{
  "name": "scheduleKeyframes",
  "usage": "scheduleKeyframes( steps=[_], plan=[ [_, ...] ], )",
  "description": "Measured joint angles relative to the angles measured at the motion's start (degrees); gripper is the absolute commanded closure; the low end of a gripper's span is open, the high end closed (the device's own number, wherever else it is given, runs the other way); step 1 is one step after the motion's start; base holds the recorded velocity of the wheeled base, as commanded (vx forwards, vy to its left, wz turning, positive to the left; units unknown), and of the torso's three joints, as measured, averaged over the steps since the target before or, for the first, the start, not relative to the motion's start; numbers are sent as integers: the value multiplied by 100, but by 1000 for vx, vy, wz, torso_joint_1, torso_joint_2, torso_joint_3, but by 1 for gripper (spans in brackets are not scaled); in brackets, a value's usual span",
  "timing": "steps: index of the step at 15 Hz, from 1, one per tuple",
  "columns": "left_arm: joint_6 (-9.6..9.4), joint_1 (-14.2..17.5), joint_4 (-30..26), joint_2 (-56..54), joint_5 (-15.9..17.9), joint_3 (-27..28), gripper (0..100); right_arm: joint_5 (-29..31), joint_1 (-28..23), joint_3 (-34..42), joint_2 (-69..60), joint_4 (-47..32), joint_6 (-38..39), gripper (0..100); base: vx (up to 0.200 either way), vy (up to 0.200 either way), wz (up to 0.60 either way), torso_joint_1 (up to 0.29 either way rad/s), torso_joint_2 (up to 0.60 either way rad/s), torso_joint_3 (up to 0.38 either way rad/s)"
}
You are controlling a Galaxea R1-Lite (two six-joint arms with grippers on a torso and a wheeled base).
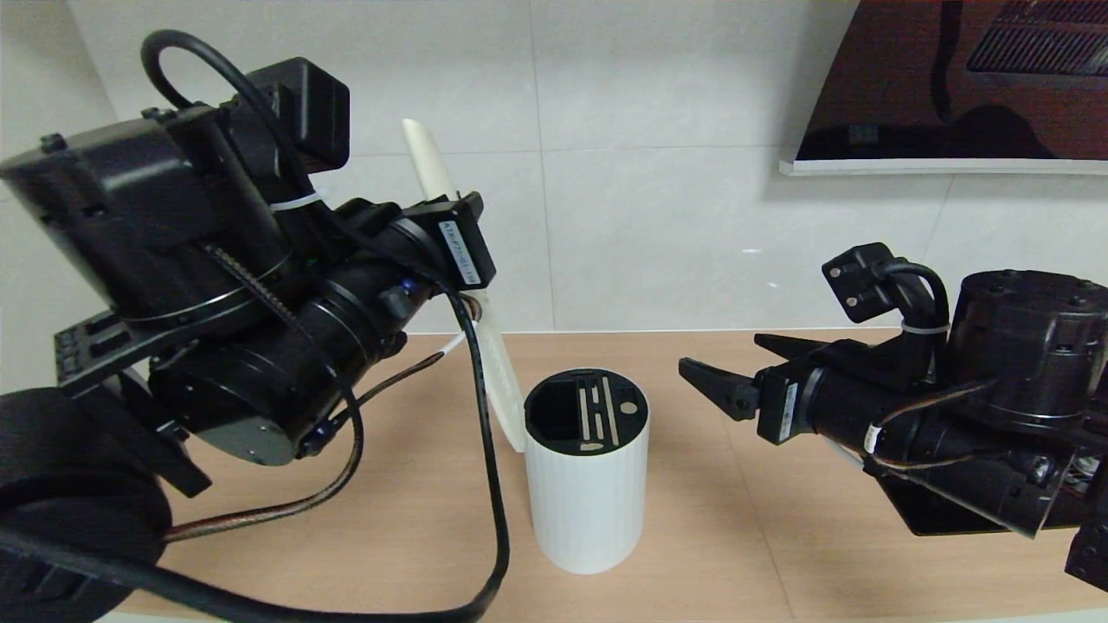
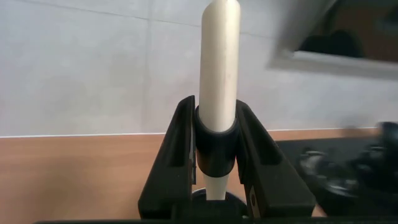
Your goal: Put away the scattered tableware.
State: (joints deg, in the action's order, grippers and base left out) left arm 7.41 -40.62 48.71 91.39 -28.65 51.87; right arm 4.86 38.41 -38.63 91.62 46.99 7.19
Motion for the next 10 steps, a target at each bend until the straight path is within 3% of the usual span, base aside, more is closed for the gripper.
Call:
scheduleKeyframes(
  steps=[1, 5, 7, 10],
  plan=[
    [-93, -65, 158, 59, -154, 0, 100, 2, -2, 0, 0, 0, 2, 0, 0, 0, 0, 0, 0, 0],
    [-820, -180, 1312, 668, -1039, 463, 100, 11, -2, 0, 2, 0, 2, 0, 0, 0, 0, 0, 0, 0],
    [-1039, -255, 1710, 963, -1125, 446, 100, 13, -5, -1, 18, 2, 2, 0, 0, 0, 0, 0, 0, 0],
    [-1061, -329, 1771, 1184, -1123, 416, 100, 13, 0, -1, 46, 2, -6, 0, 0, 0, 0, 0, 0, 0]
  ],
)
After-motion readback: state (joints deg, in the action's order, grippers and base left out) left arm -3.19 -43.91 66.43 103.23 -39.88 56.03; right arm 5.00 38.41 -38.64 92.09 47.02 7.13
